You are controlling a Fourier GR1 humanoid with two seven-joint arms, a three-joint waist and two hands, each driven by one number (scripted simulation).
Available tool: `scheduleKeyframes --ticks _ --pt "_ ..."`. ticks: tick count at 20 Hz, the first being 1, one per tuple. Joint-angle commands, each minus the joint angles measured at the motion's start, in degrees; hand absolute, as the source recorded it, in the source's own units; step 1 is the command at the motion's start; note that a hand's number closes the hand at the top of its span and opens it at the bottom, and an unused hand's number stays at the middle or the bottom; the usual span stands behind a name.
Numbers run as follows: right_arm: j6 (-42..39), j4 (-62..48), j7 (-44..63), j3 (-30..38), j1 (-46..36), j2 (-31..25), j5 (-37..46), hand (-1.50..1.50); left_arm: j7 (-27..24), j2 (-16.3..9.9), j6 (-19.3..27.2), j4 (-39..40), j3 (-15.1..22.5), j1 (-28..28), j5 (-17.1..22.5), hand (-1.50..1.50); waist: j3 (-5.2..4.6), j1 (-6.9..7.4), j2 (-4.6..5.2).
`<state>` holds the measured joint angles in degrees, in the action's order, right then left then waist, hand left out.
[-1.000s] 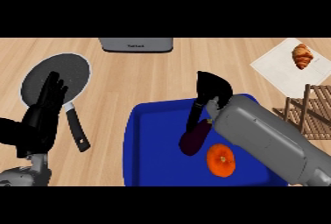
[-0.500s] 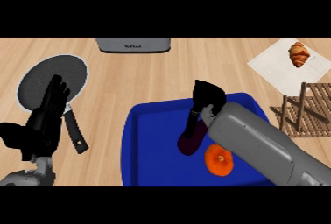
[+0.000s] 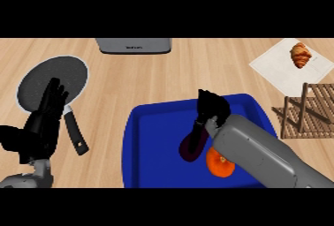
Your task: Pick the eggplant from the tray and place it in the tiered shelf
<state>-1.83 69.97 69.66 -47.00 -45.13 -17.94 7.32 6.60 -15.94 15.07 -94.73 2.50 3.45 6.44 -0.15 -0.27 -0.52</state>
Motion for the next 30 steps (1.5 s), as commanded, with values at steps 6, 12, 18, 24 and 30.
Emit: scheduleKeyframes --ticks 6,12,18,24,30 --pt "1.55 -0.97 8.16 1.06 4.41 3.72 6.27 -1.50 3.07 0.09 0.04 -2.51 0.37 1.04 -1.47 0.00 0.14 0.38 0.36" --pt "1.45 -5.49 3.91 3.94 6.28 4.23 8.45 -1.50 2.03 0.28 -1.50 -3.56 -0.53 -0.97 -0.19 0.00 0.13 0.83 0.47" --pt "-2.05 -5.38 2.01 4.75 8.43 6.82 7.32 1.50 2.28 0.62 -0.76 -2.24 -0.57 -0.68 -1.66 0.00 0.14 0.70 0.49" --pt "-1.44 -8.19 -2.64 0.78 7.78 6.28 16.04 1.50 1.36 1.09 -1.53 0.30 -1.64 2.45 -1.00 0.00 0.11 0.53 0.61" --pt "0.24 12.95 -20.21 -1.64 22.99 -13.07 18.17 1.50 2.10 0.24 -1.19 -2.56 -3.01 -3.10 -0.65 0.00 0.23 -3.91 -0.87"
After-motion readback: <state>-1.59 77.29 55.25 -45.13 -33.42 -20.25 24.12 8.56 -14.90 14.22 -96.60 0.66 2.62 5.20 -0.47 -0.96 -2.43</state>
